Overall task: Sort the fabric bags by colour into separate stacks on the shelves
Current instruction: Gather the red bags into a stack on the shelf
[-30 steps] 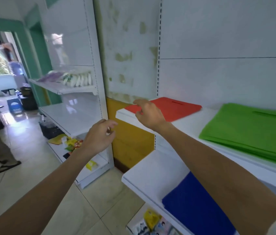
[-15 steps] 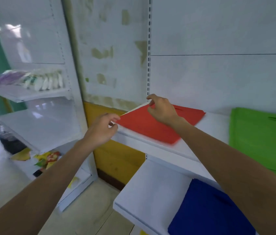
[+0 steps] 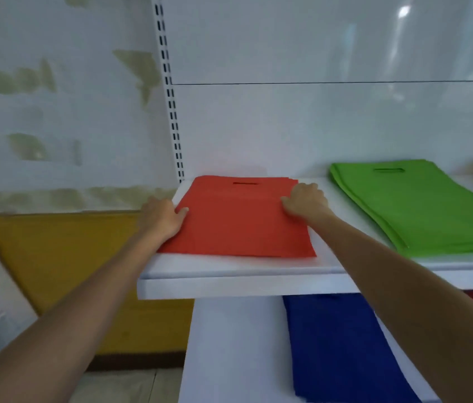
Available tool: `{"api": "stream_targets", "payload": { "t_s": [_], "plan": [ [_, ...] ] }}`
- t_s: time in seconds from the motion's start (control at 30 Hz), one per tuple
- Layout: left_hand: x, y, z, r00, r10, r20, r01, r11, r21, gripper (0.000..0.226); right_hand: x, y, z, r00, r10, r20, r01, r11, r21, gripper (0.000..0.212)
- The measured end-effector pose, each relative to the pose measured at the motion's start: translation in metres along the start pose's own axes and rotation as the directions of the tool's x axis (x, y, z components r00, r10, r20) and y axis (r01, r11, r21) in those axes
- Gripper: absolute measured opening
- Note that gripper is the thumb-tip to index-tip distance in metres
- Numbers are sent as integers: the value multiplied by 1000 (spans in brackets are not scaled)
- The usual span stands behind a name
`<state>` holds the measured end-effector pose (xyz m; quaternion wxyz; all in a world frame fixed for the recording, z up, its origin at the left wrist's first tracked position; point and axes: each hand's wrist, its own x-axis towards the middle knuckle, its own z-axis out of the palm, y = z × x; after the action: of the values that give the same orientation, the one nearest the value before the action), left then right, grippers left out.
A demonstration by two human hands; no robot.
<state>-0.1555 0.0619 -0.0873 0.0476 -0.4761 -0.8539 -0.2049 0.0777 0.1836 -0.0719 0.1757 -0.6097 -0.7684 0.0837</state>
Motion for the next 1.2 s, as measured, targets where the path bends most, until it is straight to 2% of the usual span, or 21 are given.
{"api": "stream_targets", "payload": {
  "t_s": [0.13,0.2,0.53,0.63,0.77,0.97,1.1,1.2],
  "plan": [
    [12,1,10,993,63,-98,-54,994,90,42,-9,1,16,987,71,-144,-62,996,64,47],
    [11,2,11,990,74,-119,-66,996,67,41,-7,2,14,978,101,-181,-78,988,132,43],
    [8,7,7,992,85,-96,-94,992,-87,38,0,13,12,939,279,-203,-172,889,425,28],
    [1,11,5,984,128,-122,-131,991,-14,39,1,12,14,952,244,-183,-160,911,381,27],
    [-3,12,3,991,110,-75,-106,993,57,43,1,12,14,952,227,-205,-128,905,407,30],
    [-1,11,3,987,132,-91,-131,991,14,33,5,14,15,942,228,-246,-88,876,475,21],
    [-3,11,3,975,162,-152,-170,985,-40,27,2,11,17,933,130,-335,26,905,425,17],
    [-4,10,2,949,211,-237,-225,974,-36,21,-2,6,16,898,20,-440,143,932,334,16]
  ]
}}
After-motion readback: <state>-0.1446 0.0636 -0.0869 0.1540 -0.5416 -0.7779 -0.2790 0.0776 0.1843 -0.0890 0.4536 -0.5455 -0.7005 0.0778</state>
